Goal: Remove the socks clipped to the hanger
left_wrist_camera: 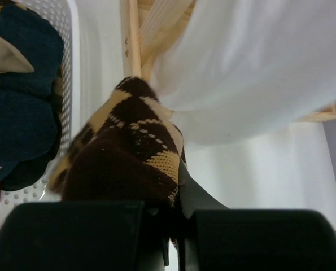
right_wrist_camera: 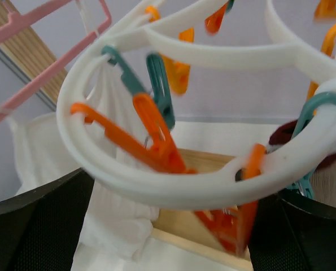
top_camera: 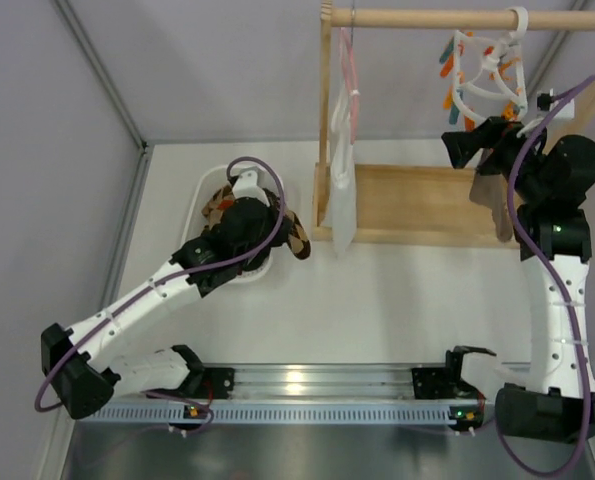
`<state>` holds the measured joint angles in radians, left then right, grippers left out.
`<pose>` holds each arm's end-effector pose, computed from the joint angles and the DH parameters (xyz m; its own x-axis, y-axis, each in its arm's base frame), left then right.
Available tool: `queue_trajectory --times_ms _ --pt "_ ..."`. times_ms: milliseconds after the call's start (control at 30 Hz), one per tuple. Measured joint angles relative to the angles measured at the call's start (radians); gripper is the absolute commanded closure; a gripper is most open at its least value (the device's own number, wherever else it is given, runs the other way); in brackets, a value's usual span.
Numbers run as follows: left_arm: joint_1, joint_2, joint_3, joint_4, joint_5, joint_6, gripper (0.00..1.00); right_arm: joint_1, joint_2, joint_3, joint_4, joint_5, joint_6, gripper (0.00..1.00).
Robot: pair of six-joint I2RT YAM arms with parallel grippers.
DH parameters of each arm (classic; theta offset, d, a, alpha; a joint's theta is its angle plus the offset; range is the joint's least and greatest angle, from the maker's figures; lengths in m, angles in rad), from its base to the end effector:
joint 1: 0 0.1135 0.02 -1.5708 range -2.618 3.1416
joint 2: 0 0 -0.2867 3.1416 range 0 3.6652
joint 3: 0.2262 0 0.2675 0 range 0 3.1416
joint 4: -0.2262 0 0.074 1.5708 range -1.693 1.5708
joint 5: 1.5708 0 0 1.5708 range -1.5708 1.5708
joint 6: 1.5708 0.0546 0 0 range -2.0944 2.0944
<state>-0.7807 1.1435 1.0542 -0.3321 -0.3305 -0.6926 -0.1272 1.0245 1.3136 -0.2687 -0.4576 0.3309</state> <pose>0.2120 -0.1851 0.3595 -0.5144 -0.3406 -0.7870 0.1649 0.8613 -0.4805 0.2280 -0.0048 0.4928 -0.0862 0.3049 -0.9485 -0.3133 0.8954 0.3163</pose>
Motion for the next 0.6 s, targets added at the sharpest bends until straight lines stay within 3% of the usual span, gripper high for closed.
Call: queue_trajectory --times_ms 133,333,600 --pt "0.015 -0.025 -0.032 -0.021 -0.034 -0.013 1.0 0.0 0.024 0.019 -0.005 -0.002 -0.013 0.01" --pt "0.175 -0.092 -0.08 -0.034 -0.006 -0.013 1.0 0.0 0.046 0.041 -0.002 -0.062 0.008 0.0" --pt "0.496 -0.085 -0.12 -0.035 0.265 -0.01 1.0 0.0 0.051 0.148 -0.038 -0.154 -0.019 0.01"
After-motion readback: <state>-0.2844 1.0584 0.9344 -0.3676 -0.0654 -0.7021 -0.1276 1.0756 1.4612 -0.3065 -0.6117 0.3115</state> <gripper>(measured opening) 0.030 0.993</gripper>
